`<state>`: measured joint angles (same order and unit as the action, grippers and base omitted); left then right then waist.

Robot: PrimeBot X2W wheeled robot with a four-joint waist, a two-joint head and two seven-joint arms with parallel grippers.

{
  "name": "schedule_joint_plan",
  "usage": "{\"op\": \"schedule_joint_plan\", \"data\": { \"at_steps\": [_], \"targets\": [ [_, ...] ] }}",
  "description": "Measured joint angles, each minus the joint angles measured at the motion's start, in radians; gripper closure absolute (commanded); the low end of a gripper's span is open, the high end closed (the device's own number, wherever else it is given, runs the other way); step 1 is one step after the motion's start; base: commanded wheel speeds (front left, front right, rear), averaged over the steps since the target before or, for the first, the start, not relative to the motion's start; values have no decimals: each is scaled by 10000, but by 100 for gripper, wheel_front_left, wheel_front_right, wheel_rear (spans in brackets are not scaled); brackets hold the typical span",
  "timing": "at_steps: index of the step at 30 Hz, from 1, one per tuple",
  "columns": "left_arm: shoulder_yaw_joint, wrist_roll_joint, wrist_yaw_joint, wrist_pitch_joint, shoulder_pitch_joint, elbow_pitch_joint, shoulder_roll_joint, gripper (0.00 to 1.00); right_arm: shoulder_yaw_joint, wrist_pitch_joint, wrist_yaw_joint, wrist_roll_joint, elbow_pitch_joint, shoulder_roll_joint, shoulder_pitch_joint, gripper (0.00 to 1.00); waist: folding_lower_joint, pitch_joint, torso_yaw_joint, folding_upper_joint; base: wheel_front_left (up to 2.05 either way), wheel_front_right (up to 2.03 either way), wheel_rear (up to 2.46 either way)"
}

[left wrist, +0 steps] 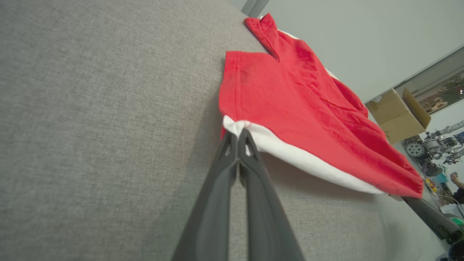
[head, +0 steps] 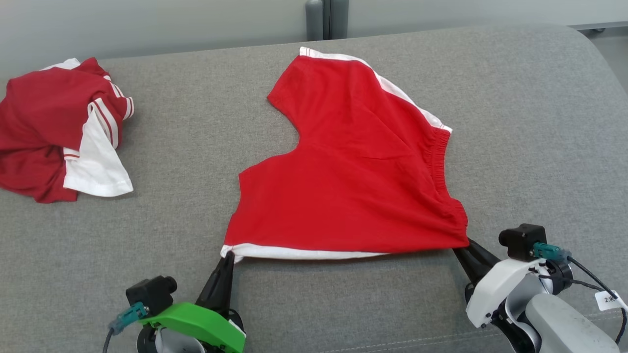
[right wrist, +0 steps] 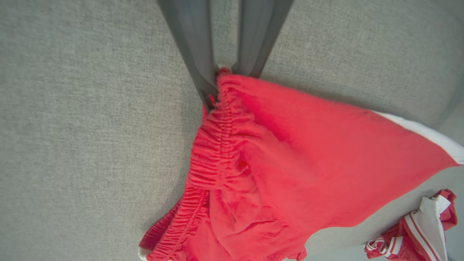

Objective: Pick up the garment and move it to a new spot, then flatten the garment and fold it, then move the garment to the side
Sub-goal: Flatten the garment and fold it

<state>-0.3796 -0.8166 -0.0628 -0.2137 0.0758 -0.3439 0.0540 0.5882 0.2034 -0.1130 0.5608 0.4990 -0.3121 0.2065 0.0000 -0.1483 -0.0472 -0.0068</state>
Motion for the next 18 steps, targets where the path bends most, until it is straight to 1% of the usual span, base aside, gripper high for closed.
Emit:
{"op": "schedule_joint_plan", "data": {
  "at_steps": [3, 8, 12, 13, 18],
  "targets": [
    [-180, -25, -81, 0, -217, -58, -6, 100, -8, 82, 6, -10, 134, 10, -122, 100, 0, 137, 31, 0, 0, 0, 0],
    [-454, -69, -88, 2, -370, -111, -8, 100, 23, 94, 17, -63, 286, 67, -189, 100, 0, 294, 68, 0, 0, 0, 0],
    [-489, -67, -88, 4, -398, -253, -6, 100, 38, 165, 21, -73, 489, 151, -328, 100, 0, 336, 63, 0, 0, 0, 0],
    [-495, -67, -88, 4, -418, -303, -6, 100, 35, 167, 94, -73, 552, 174, -337, 100, 0, 346, 58, 0, 0, 0, 0],
    [-470, -67, -86, 8, -576, -426, -4, 100, 6, 221, 98, -71, 796, 268, -339, 100, 0, 395, 26, 0, 0, 0, 0]
  ]
}}
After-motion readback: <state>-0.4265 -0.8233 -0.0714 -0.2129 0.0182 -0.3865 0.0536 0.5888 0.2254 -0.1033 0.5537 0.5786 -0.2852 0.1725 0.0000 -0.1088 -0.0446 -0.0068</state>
